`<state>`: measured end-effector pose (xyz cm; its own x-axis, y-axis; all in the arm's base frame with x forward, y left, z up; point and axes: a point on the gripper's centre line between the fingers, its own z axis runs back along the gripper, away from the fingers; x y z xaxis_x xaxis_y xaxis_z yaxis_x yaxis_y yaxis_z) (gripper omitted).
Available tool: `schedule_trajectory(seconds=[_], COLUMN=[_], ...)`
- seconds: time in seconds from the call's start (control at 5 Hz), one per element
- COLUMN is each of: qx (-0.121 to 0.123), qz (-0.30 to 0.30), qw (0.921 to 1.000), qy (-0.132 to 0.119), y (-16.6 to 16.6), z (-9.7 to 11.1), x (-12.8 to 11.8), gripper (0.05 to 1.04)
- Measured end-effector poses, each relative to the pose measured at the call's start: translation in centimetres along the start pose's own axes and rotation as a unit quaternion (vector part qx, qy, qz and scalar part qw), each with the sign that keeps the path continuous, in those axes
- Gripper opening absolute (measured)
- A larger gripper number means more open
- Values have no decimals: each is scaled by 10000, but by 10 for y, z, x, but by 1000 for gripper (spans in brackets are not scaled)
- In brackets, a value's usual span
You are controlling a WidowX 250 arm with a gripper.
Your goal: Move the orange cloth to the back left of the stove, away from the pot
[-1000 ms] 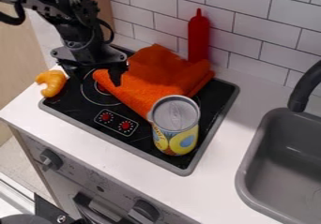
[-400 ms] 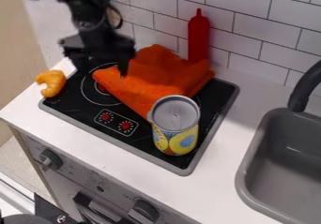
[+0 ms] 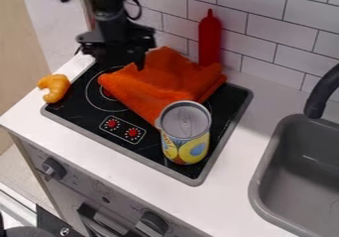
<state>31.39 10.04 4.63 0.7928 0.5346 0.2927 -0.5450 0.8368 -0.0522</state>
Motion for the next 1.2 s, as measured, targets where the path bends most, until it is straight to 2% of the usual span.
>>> schedule_trajectory(seconds=[0.2,0.4,0.6,0.8,1.0,1.2], qx=[-159,-347,-138,-101,97,43], qz=[-474,-811,-848,-819,-691,-475], qw=[9982,9957,9953,9958,9956,9979], qy=[321,295,448,390,633,439], y=[-23,-34,-38,-35,-28,-25], z=[-10,-13,-29,-33,-51,-57], x=[4,8,7,8,-2,2], gripper=[388,167,56,52,52,52])
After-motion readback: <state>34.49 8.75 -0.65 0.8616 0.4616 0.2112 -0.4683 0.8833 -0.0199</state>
